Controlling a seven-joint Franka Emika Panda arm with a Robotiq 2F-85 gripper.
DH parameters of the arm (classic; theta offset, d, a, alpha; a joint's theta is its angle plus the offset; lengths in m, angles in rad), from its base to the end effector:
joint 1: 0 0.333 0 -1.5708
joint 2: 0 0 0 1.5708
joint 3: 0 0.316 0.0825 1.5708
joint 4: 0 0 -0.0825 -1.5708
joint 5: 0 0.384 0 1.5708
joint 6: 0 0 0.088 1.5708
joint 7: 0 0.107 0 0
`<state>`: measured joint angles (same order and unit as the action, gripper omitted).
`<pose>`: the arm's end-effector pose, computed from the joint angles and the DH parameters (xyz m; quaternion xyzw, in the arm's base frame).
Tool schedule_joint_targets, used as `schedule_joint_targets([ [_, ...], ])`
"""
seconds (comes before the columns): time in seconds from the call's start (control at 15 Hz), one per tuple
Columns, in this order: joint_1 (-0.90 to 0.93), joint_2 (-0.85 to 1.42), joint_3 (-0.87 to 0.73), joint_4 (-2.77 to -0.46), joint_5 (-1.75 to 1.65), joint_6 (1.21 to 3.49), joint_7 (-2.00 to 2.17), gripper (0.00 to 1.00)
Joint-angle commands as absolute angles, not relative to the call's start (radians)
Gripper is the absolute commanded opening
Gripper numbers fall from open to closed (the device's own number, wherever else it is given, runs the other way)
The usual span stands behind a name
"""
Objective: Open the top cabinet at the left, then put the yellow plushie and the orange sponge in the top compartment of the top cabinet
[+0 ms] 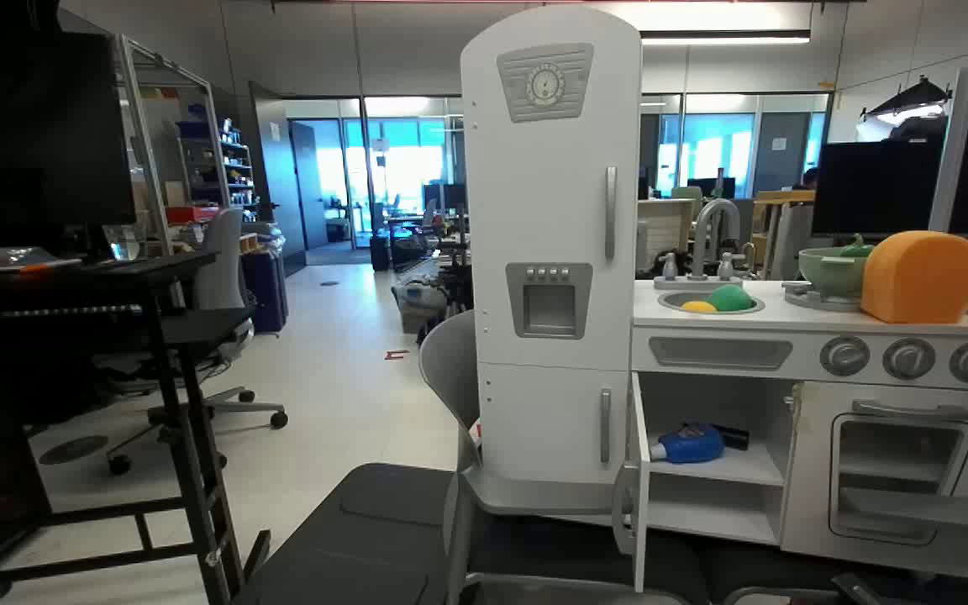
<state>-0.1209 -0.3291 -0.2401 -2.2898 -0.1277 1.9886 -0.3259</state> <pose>0.4210 -0.1735 0.4800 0.9996 0.0136 0.0032 0.0225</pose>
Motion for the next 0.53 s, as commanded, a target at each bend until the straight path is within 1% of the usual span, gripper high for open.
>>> schedule_joint_targets([
  [0.0,-0.130,-0.328,-0.232,-2.287,-0.124,1.987,-0.328,1.00],
  [0.47,-0.123,-0.327,-0.226,-2.295,-0.119,1.997,-0.327,1.00],
])
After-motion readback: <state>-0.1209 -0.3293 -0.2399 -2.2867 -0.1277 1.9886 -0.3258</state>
